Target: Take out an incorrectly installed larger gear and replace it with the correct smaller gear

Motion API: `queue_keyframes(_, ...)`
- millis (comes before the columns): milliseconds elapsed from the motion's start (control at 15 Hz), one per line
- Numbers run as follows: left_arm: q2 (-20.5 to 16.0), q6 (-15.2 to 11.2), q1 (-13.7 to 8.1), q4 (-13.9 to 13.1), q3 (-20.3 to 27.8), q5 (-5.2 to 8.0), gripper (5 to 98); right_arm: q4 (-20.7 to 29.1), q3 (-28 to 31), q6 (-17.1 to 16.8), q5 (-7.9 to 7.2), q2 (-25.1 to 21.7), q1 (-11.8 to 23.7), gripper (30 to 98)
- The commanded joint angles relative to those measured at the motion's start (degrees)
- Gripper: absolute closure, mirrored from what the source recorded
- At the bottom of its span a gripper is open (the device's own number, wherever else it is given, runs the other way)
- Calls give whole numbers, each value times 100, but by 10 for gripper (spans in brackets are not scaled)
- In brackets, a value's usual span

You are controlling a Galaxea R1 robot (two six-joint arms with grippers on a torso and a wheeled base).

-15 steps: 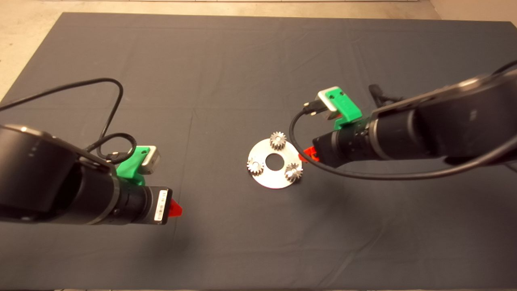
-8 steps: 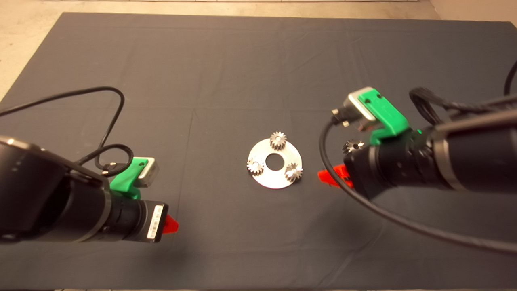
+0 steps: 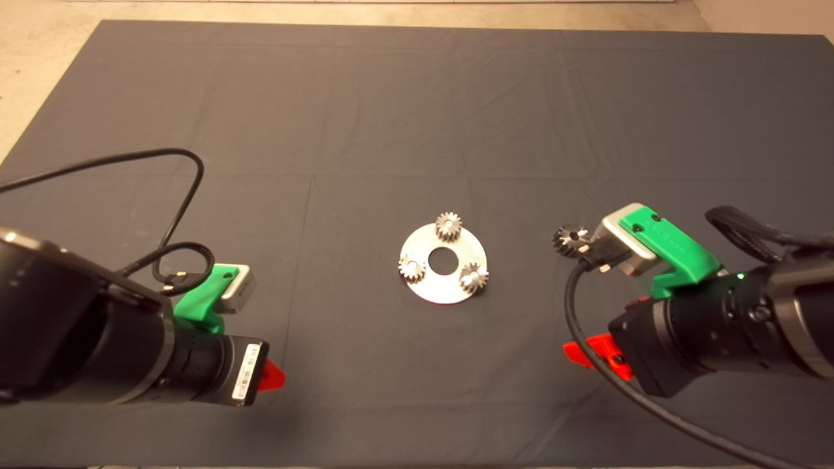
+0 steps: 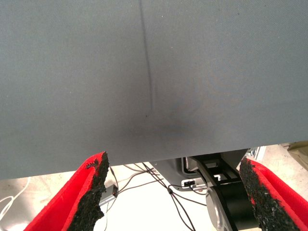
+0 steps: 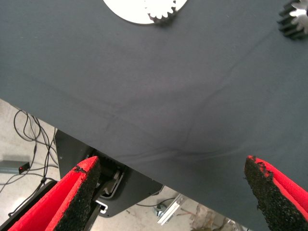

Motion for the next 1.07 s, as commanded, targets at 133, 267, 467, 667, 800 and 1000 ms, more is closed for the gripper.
queue_keyframes(133, -134, 56, -78, -347, 97, 757, 347, 548, 62, 26, -722, -463, 405, 494)
queue_keyframes(267, -143, 56, -78, -356, 106, 757, 347, 761, 62, 35, -722, -473, 453, 494)
queue_keyframes(467, -143, 55, -78, -453, 88, 757, 347, 859, 62, 43, -722, -481, 453, 494)
queue_keyframes(667, -161, 47, -78, -479, 88, 757, 347, 876, 62, 44, -722, -481, 453, 494)
queue_keyframes(800, -187, 47, -78, -479, 80, 757, 347, 859, 53, 44, -722, -481, 451, 494)
queue_keyframes(1000, -240, 47, -78, -479, 27, 757, 347, 867, 53, 35, -722, -418, 444, 494)
